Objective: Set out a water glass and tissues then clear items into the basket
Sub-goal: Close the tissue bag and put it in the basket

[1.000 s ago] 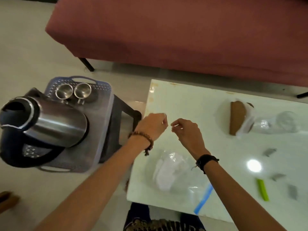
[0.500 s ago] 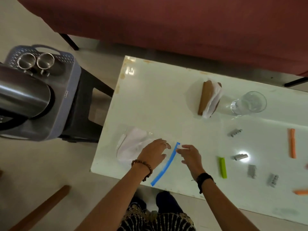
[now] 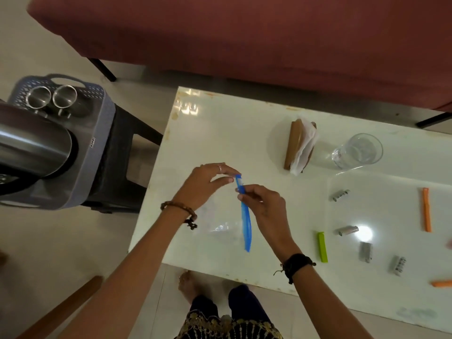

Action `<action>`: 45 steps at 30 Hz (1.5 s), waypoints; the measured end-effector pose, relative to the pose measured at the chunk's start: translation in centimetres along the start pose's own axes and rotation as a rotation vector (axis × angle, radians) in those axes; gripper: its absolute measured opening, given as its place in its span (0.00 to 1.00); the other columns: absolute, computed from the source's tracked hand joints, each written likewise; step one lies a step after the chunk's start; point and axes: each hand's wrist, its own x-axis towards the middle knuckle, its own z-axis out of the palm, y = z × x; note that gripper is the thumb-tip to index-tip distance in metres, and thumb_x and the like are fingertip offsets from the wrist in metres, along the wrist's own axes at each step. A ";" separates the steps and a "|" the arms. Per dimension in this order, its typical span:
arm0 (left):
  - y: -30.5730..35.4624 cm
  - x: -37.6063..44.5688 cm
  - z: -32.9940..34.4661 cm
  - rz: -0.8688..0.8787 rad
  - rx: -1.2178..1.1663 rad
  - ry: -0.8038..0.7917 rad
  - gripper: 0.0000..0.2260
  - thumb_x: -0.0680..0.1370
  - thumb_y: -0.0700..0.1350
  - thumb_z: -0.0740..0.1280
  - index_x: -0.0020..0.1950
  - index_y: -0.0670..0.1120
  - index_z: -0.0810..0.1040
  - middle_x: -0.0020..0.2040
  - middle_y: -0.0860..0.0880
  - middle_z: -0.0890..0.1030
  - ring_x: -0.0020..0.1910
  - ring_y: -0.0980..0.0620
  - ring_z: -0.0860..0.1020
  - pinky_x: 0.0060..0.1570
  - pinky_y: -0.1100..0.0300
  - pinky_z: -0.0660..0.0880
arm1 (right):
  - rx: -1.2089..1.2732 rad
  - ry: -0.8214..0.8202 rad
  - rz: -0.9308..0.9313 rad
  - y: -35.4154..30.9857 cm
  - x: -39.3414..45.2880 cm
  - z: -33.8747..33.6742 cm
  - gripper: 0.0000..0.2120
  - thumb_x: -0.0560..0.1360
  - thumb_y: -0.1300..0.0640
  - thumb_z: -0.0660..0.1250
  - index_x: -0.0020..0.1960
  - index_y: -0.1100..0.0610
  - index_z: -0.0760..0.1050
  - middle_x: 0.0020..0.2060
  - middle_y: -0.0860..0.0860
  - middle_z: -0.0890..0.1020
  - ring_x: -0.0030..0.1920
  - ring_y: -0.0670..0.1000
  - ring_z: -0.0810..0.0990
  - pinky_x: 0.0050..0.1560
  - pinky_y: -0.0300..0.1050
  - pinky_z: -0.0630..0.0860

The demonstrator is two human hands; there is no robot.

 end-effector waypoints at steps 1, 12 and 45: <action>0.7 0.1 -0.9 0.012 -0.022 0.022 0.08 0.75 0.39 0.66 0.49 0.51 0.80 0.48 0.57 0.80 0.52 0.72 0.73 0.54 0.81 0.63 | -0.009 0.005 -0.044 -1.0 0.3 -0.3 0.06 0.73 0.64 0.68 0.48 0.58 0.82 0.39 0.46 0.82 0.39 0.35 0.79 0.42 0.23 0.71; 3.6 0.1 -3.8 0.086 -0.246 0.345 0.11 0.70 0.36 0.70 0.37 0.52 0.78 0.32 0.65 0.81 0.37 0.67 0.80 0.41 0.76 0.74 | -0.096 -0.005 -0.396 -8.3 2.8 -0.6 0.07 0.72 0.56 0.71 0.49 0.52 0.79 0.38 0.37 0.78 0.39 0.38 0.77 0.40 0.26 0.71; 2.0 3.9 -7.7 -0.049 -0.530 0.658 0.08 0.77 0.40 0.64 0.39 0.51 0.75 0.32 0.57 0.78 0.22 0.62 0.71 0.24 0.71 0.69 | -0.165 -0.180 -0.105 -6.0 3.5 -2.1 0.11 0.65 0.44 0.73 0.40 0.42 0.72 0.39 0.35 0.78 0.40 0.32 0.74 0.40 0.22 0.67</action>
